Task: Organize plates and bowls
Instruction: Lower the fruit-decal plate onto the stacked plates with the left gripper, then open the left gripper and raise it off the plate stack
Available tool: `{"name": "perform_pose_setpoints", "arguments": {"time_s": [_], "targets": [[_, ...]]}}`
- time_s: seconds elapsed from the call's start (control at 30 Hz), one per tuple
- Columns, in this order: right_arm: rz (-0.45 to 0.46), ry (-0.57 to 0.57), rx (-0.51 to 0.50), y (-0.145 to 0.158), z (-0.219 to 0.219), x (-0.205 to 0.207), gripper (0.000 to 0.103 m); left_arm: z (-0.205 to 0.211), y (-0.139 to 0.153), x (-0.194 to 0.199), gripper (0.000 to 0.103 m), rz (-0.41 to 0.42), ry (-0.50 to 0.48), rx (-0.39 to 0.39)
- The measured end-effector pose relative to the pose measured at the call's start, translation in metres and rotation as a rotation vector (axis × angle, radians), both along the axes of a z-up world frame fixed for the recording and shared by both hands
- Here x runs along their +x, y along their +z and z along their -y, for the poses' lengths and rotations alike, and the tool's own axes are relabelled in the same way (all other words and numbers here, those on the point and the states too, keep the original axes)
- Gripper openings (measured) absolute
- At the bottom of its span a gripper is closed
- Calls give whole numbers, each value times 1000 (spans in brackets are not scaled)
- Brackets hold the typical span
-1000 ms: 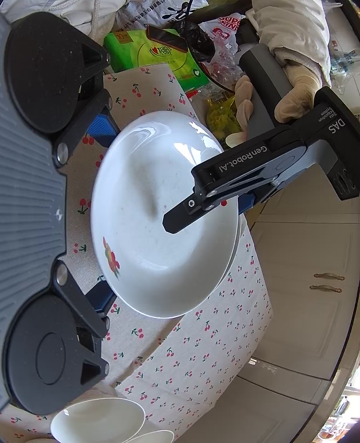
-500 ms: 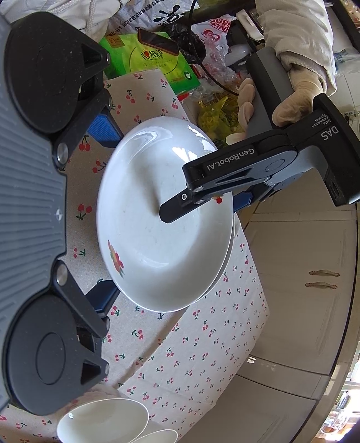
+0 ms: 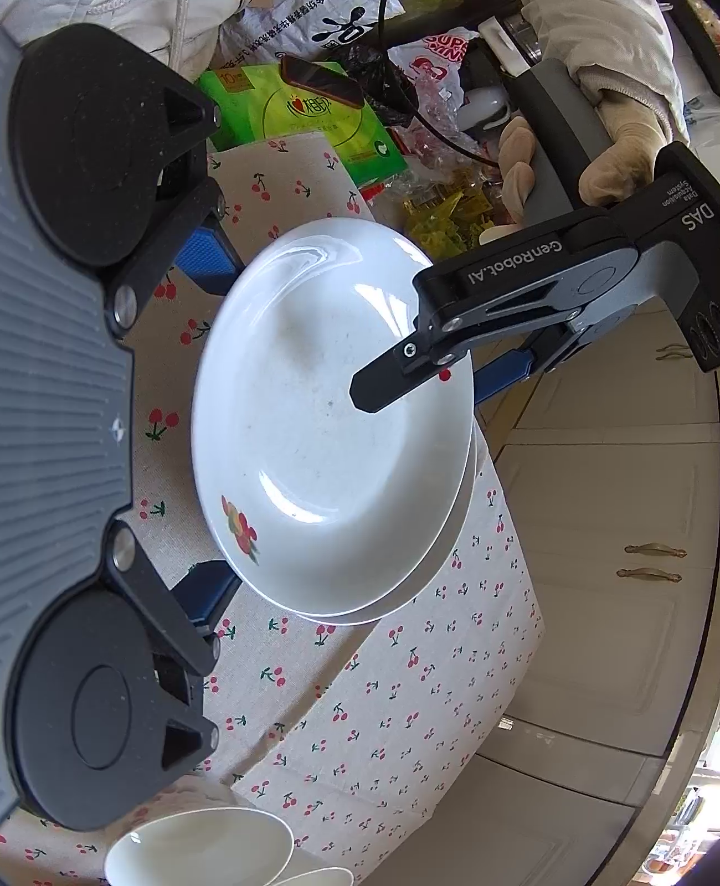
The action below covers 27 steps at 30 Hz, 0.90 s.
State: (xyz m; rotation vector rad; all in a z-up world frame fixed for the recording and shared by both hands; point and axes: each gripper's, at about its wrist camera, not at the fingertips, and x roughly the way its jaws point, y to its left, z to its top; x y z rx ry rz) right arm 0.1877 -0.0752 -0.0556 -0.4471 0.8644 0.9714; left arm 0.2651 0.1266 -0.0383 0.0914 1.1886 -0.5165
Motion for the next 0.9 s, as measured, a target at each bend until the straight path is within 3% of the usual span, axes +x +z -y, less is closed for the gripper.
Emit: {"name": "perform_pose_setpoints", "arguments": {"time_s": [0.6,0.9], "targets": [[47,-32,-24,3,-1,-10,103,-14,6,-15,97,70,45,-11],[134,-198,40,13,26,-21,103,1,32,-46,97,293,46,-62]]}}
